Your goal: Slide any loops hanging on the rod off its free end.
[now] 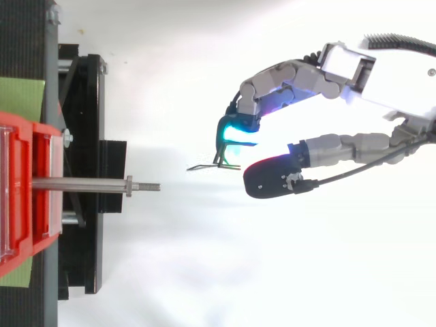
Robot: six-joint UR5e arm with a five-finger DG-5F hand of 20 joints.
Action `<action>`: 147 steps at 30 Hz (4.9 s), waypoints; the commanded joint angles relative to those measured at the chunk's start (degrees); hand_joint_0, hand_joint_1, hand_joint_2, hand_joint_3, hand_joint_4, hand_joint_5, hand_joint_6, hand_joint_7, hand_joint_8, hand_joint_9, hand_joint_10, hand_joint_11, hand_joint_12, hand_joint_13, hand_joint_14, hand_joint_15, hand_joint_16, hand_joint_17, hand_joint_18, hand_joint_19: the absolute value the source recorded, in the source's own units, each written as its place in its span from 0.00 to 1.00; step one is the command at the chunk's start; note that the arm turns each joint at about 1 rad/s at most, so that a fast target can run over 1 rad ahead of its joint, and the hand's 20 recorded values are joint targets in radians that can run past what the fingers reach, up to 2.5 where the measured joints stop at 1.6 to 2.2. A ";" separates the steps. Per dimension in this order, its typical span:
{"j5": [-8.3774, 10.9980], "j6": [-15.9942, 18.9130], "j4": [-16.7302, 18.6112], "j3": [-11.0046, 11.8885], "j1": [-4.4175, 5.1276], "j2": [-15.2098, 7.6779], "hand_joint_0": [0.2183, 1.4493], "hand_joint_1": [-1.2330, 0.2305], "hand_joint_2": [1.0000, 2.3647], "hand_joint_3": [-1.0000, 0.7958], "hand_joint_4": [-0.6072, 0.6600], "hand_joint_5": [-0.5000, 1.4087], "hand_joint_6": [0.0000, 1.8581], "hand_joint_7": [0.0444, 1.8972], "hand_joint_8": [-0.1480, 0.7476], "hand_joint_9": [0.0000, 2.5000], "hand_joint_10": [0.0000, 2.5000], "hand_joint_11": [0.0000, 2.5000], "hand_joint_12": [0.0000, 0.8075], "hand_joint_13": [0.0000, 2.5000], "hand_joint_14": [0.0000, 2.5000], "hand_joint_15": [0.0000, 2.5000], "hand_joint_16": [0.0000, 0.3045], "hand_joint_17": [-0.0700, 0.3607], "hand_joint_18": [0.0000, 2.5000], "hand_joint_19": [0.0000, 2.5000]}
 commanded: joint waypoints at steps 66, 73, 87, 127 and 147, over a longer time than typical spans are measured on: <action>-0.26 2.20 -1.85 -0.02 -0.20 0.00 0.29 0.36 0.00 0.28 0.60 0.17 0.41 0.54 0.45 0.29 0.01 0.16 0.33 0.29 0.00 0.05 0.12 0.35 0.28 0.14; -0.09 2.20 -2.47 -0.02 -0.20 0.61 0.30 0.41 0.00 0.28 0.59 0.18 0.41 0.55 0.45 0.30 0.01 0.16 0.33 0.29 0.00 0.04 0.12 0.35 0.28 0.15; -0.09 2.20 -2.55 0.07 -0.20 0.61 0.30 0.43 0.01 0.34 0.58 0.18 0.41 0.57 0.45 0.30 0.01 0.16 0.33 0.29 0.00 0.05 0.12 0.35 0.28 0.14; 0.00 2.20 -2.55 -0.02 -0.11 0.61 0.28 0.40 0.02 0.48 0.53 0.17 0.46 0.54 0.46 0.31 0.01 0.16 0.33 0.29 0.00 0.04 0.12 0.35 0.28 0.15; 6.15 -0.62 -5.63 -0.02 2.00 4.04 0.29 0.39 0.02 0.47 0.51 0.17 0.46 0.53 0.45 0.32 0.01 0.16 0.32 0.29 0.00 0.04 0.12 0.35 0.28 0.14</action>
